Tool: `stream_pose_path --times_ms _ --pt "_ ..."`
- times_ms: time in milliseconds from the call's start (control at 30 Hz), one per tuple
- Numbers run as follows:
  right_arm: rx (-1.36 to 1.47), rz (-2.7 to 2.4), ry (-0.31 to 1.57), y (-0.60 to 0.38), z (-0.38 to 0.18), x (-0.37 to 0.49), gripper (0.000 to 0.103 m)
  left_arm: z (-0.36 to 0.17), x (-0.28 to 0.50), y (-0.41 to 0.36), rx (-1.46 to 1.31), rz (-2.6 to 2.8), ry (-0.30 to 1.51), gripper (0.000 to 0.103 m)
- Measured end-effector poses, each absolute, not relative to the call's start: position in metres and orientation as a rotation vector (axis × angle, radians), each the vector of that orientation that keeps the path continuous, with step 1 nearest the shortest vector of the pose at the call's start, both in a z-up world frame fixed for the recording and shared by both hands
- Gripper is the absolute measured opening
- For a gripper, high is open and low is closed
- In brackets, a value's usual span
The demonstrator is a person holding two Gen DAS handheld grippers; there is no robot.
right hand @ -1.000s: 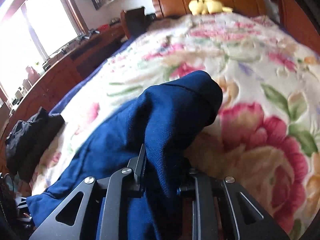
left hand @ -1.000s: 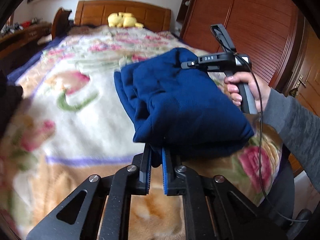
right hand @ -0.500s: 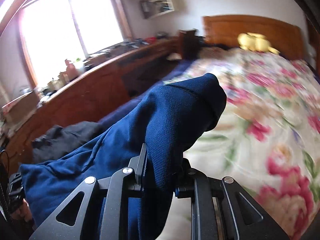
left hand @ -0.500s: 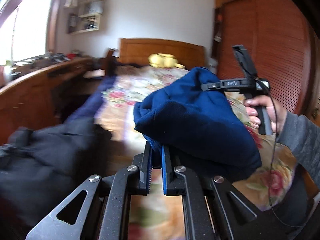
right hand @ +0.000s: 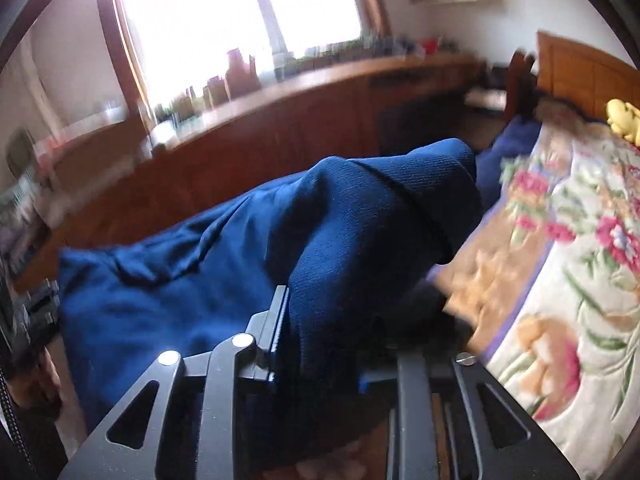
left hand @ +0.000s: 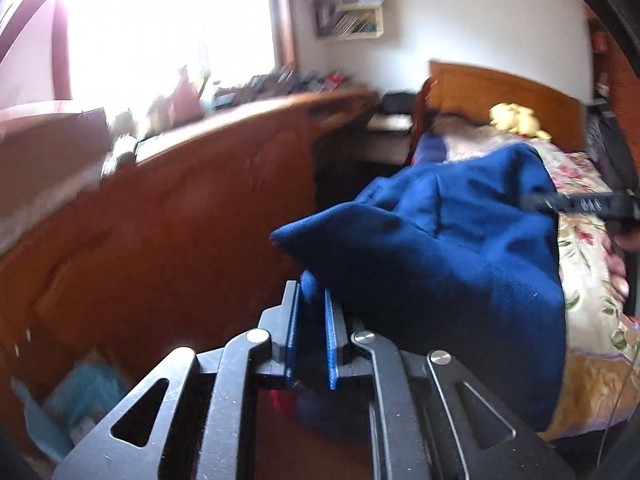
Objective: Fold large clothes
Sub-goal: 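Lift the folded jacket with both tools and carry it toward the desk, then lower the jacket beside the bed and open both tools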
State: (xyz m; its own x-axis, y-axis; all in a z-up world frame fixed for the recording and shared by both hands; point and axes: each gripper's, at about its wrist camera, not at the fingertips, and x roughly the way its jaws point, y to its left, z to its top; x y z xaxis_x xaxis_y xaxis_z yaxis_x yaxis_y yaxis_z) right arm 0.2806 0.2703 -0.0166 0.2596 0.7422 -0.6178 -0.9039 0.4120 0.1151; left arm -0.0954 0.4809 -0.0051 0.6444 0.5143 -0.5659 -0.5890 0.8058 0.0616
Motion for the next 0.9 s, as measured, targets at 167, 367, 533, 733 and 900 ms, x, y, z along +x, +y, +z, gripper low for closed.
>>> stream_pose_path --times_ms 167,367,533,733,900 --pt "-0.465 1.063 0.602 0.273 -0.047 0.271 0.059 -0.021 -0.103 0.481 -0.134 0.641 0.612 0.027" --pt "-0.472 1.085 0.526 0.225 -0.036 0.247 0.063 0.005 -0.117 0.460 -0.128 0.589 0.562 0.040" --pt "-0.410 1.074 0.476 0.158 -0.023 0.226 0.067 0.039 -0.104 0.414 -0.088 0.504 0.506 0.057" --pt "-0.348 1.006 0.398 0.059 -0.006 0.189 0.074 0.060 -0.071 0.346 -0.039 0.387 0.464 0.075" --pt "-0.310 0.921 0.390 -0.006 -0.009 0.180 0.080 0.058 -0.036 0.290 -0.031 0.293 0.459 0.080"
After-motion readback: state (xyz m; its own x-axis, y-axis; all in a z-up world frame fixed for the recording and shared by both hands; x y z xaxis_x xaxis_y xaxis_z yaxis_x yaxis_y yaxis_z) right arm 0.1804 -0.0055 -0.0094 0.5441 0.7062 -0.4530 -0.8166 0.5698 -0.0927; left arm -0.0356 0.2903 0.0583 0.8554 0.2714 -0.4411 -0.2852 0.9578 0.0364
